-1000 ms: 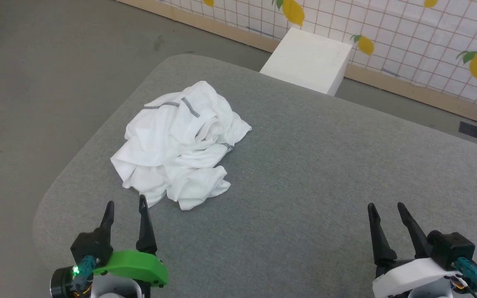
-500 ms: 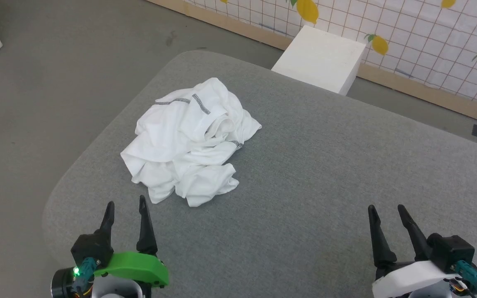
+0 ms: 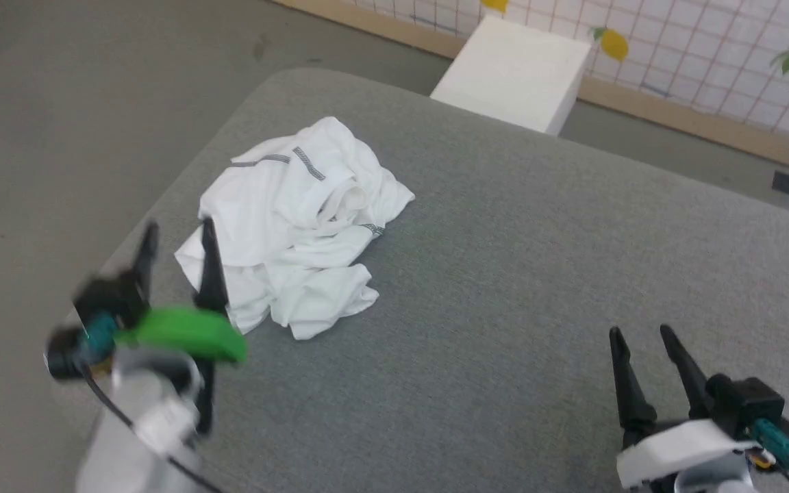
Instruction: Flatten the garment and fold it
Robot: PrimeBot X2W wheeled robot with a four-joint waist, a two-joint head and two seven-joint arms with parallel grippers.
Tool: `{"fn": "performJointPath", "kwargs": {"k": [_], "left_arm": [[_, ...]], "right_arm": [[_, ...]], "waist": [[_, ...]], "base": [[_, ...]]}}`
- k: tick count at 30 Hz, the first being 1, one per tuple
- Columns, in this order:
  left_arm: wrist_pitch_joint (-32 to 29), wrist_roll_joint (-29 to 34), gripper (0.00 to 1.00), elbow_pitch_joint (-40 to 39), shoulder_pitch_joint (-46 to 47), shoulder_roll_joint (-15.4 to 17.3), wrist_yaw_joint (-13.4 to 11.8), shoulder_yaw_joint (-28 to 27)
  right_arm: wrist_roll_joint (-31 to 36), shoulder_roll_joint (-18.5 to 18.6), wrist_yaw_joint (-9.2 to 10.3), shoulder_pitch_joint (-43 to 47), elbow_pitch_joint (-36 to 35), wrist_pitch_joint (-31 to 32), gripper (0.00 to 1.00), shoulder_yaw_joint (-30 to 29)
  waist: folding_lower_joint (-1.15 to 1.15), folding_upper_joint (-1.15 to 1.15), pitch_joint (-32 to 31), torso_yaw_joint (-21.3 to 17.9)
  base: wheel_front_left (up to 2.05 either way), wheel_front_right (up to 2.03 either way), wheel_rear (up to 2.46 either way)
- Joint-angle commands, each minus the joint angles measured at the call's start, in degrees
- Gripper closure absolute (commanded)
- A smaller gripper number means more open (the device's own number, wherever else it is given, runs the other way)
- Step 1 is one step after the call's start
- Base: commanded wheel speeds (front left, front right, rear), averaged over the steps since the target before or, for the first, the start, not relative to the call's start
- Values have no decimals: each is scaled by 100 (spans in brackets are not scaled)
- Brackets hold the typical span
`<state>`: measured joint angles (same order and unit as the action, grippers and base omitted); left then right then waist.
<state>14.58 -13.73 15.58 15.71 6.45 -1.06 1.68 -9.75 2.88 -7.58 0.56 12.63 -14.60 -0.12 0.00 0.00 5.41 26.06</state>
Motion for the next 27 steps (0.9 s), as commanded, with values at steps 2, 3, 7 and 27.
{"fn": "performJointPath", "kwargs": {"k": [2,3,7,27], "left_arm": [[-332,-254,0,384,680,166,175,-115],[-489,-337,0,546,921,227,237,-153],[-1651,-882,0,1329,1823,380,430,-335],[-3826,-2082,100,3357,2655,404,123,-912]], "right_arm": [[189,-1,9,-250,-153,61,0,-47],[246,-1,9,-304,-217,97,0,-73],[489,-1,9,-483,-521,281,0,-240],[894,-1,9,-585,-1731,845,0,-589]], "waist": [[0,0,470,-362],[0,0,575,-435],[0,0,1035,-753],[0,0,1803,-1235]], "base": [[0,0,0],[0,0,0],[0,0,0],[0,0,0]]}}
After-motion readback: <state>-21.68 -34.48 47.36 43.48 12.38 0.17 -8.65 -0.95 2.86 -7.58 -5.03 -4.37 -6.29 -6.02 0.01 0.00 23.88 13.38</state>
